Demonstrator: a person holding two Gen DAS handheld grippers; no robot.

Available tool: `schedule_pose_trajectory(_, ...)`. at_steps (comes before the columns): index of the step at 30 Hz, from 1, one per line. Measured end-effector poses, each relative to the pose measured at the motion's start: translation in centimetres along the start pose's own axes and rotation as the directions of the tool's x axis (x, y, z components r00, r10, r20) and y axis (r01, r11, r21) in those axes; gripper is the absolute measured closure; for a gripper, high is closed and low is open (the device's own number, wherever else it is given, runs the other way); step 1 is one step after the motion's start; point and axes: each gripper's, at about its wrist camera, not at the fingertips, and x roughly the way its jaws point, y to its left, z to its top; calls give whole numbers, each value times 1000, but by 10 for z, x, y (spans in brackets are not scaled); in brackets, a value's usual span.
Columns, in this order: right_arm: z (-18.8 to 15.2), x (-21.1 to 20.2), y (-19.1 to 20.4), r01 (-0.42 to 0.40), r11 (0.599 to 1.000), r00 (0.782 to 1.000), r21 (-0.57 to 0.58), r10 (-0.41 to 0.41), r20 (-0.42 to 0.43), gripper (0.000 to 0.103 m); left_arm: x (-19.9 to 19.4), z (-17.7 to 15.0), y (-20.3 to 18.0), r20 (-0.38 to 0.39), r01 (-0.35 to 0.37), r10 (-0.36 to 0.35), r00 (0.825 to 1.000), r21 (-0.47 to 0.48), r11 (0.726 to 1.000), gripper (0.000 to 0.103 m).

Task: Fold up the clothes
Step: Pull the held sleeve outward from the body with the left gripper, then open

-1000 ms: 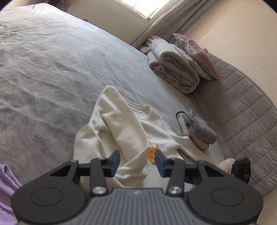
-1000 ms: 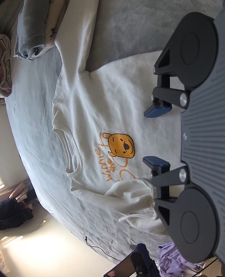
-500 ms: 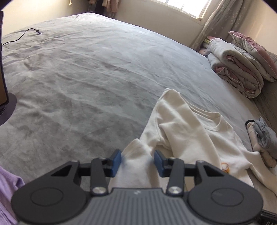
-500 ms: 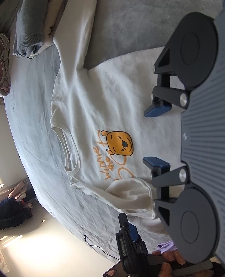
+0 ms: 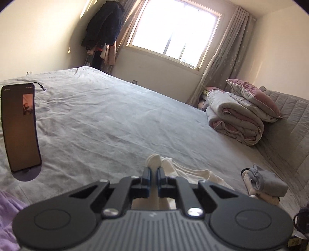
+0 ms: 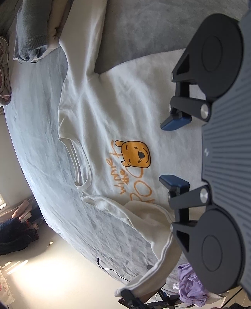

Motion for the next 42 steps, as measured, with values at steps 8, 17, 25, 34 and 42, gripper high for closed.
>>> schedule_pose_trajectory(8, -4, -5, 0, -25, 999, 1000, 23, 25, -8, 48, -63, -41, 1, -52, 42, -41, 998, 18, 999, 96)
schedule_pose_trajectory(17, -16, -5, 7, -49, 998, 998, 26, 50, -39, 48, -84, -136, -10, -297, 87, -81, 951, 6, 996, 96)
schedule_pose_trajectory(25, -27, -6, 18, -68, 998, 996, -7, 67, -53, 48, -89, -168, 17, -393, 64, -154, 906, -232, 971, 82)
schedule_pose_trajectory(34, -40, -9, 52, -451, 892, 877, -29, 437, -201, 57, -98, -158, 42, -313, -32, -105, 944, -402, 915, 63)
schedule_pose_trajectory(42, -77, -22, 109, -611, 692, 786, -385, 473, -398, 57, -118, -143, 69, -201, -59, -51, 978, -507, 860, 65)
